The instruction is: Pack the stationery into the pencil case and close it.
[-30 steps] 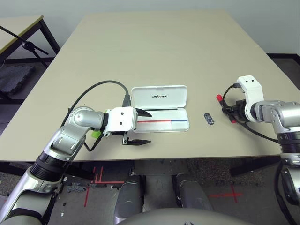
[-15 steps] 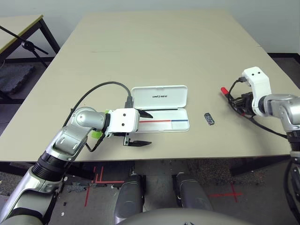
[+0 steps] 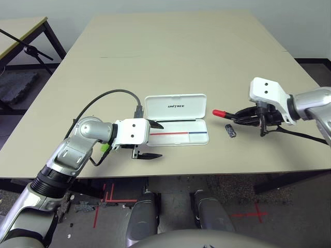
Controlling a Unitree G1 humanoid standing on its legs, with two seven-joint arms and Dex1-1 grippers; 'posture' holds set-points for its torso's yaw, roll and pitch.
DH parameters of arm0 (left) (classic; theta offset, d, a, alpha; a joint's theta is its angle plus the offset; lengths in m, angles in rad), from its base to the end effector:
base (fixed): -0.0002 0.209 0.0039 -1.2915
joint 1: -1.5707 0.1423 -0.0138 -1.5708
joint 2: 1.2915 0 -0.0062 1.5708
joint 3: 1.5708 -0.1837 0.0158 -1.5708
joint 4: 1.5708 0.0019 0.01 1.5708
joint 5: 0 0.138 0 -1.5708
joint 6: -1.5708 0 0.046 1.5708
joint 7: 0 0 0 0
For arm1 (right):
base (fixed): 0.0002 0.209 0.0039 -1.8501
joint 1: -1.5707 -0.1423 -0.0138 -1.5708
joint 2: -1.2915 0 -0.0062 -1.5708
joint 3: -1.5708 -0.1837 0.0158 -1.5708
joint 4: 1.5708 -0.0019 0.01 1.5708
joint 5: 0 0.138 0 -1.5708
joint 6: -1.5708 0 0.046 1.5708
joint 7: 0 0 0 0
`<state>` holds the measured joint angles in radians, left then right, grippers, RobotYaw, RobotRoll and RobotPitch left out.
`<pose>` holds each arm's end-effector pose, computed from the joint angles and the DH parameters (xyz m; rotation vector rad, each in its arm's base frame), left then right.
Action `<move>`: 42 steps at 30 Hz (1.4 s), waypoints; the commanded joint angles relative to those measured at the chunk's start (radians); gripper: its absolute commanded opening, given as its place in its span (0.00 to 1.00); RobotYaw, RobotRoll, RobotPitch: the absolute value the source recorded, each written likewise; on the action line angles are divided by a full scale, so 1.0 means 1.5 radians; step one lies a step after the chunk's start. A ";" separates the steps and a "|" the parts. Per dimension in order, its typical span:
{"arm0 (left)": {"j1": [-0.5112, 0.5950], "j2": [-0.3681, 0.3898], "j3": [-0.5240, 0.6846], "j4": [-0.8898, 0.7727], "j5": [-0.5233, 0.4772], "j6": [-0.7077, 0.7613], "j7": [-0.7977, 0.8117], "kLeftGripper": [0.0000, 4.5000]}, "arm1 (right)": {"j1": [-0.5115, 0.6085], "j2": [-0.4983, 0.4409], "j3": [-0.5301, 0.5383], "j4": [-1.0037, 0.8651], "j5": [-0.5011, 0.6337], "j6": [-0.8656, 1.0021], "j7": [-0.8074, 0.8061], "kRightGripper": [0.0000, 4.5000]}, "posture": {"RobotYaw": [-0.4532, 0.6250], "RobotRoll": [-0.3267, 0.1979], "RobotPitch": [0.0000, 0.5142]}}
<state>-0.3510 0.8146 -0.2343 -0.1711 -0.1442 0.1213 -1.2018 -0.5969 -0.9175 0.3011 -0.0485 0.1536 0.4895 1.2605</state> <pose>0.2475 0.2144 0.1661 0.8021 0.1764 -1.3692 0.2769 -0.2331 0.2031 -0.7432 0.5014 1.1975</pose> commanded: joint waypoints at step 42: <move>0.042 -0.005 0.014 -0.047 0.013 0.034 0.048 1.00 | -0.130 0.289 0.146 0.112 -0.187 -0.074 -0.057 0.57 | 0.49 0.62 0.17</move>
<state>-0.2997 0.8010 -0.2075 -0.2298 -0.1348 0.1715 -1.1323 -0.8030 -0.4884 0.5109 0.1240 -0.1272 0.3875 1.1670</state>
